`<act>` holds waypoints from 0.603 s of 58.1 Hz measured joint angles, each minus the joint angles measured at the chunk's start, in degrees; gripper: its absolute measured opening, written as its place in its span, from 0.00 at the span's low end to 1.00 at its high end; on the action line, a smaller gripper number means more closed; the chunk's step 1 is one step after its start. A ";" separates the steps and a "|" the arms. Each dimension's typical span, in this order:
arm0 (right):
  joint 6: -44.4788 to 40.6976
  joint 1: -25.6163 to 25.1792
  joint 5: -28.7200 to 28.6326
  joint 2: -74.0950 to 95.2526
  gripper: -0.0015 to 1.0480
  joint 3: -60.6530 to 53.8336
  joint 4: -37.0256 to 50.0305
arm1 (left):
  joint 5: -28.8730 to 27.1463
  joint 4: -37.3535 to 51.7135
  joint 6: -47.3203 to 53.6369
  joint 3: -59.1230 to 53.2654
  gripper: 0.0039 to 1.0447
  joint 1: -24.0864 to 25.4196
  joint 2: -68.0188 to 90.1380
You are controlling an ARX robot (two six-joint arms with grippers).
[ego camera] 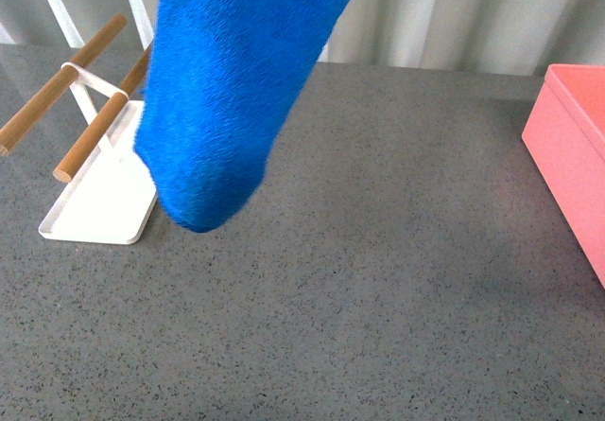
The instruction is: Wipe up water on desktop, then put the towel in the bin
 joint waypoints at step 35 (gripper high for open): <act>8.70 -2.93 -14.69 14.25 0.93 5.22 -0.81 | -3.96 6.08 -3.21 -0.98 0.04 -0.76 -0.31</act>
